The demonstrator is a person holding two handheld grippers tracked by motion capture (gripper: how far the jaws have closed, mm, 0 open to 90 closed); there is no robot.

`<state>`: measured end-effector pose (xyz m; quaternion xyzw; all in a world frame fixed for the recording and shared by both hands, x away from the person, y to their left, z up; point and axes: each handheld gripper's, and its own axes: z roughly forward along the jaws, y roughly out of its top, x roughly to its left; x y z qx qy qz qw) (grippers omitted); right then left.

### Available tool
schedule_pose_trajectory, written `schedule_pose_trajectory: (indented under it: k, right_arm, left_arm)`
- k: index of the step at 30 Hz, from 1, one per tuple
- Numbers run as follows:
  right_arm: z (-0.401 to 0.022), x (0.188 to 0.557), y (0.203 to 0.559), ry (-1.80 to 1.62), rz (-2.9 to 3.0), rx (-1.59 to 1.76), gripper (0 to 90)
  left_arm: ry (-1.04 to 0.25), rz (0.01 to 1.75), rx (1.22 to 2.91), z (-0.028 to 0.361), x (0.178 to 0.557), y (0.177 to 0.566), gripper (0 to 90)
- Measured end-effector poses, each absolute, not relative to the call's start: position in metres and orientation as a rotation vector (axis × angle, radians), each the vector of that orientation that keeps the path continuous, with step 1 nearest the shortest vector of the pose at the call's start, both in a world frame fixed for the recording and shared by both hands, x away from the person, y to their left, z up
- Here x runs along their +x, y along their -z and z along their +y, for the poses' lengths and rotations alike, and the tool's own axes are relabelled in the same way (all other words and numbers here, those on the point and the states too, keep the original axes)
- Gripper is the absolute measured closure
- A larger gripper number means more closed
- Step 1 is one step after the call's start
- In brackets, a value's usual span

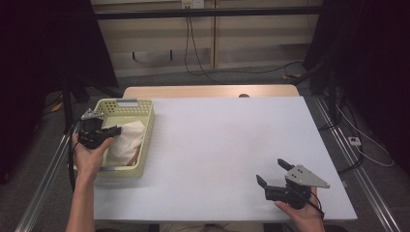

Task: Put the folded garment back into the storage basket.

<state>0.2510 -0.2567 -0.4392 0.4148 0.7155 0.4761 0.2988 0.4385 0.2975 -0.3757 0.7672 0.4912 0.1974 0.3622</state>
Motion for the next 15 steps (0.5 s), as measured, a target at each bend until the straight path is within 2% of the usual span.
schedule_pose_trajectory:
  k: [15]
  right_arm:
    - [-0.256,0.252,0.440,-1.261,1.907,1.103,10.2]
  left_arm:
    - [-0.521,1.245,1.990,0.290,0.454,0.381,86.3]
